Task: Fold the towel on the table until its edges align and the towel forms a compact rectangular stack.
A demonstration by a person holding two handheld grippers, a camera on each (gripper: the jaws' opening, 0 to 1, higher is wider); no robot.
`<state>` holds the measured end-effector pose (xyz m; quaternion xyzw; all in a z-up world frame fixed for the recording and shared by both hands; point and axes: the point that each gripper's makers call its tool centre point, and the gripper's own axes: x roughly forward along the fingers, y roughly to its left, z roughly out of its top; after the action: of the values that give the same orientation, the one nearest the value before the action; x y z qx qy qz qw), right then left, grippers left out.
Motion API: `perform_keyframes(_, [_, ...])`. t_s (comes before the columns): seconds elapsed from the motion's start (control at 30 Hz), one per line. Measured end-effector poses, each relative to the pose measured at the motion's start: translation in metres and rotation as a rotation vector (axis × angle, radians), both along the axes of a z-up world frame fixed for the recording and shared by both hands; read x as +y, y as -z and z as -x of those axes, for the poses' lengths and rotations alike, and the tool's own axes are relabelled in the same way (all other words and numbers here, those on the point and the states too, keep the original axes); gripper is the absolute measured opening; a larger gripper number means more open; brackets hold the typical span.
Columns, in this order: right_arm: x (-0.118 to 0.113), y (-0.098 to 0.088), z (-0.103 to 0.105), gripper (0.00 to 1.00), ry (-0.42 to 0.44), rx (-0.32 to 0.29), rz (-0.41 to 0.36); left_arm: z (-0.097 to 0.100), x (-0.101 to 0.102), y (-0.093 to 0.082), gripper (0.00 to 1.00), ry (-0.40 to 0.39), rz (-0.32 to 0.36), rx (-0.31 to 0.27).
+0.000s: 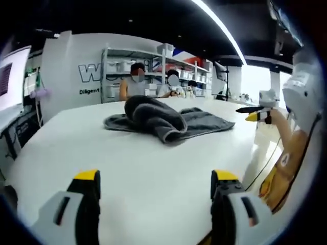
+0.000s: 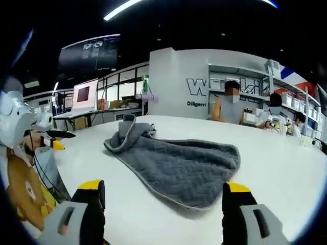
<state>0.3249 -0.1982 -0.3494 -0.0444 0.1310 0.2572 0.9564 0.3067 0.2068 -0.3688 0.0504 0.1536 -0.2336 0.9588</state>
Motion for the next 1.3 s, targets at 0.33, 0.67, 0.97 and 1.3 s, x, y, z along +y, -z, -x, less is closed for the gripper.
perform_keyframes(0.33, [-0.006,-0.003,0.005,0.99,0.033,-0.008,-0.024,-0.043,0.017,-0.026,0.93,0.118,-0.094,-0.008])
perform_keyframes(0.67, [-0.004,-0.001,0.008,0.99,0.037,0.000,-0.050,-0.102,0.016,-0.046,0.88,0.246,-0.079,-0.020])
perform_keyframes(0.97, [-0.007,-0.002,0.010,0.99,0.052,-0.002,-0.046,-0.138,0.000,-0.065,0.82,0.423,-0.108,-0.143])
perform_keyframes(1.3, [-0.005,-0.003,0.012,0.99,0.054,-0.002,-0.054,-0.171,-0.029,-0.068,0.72,0.591,-0.203,-0.211])
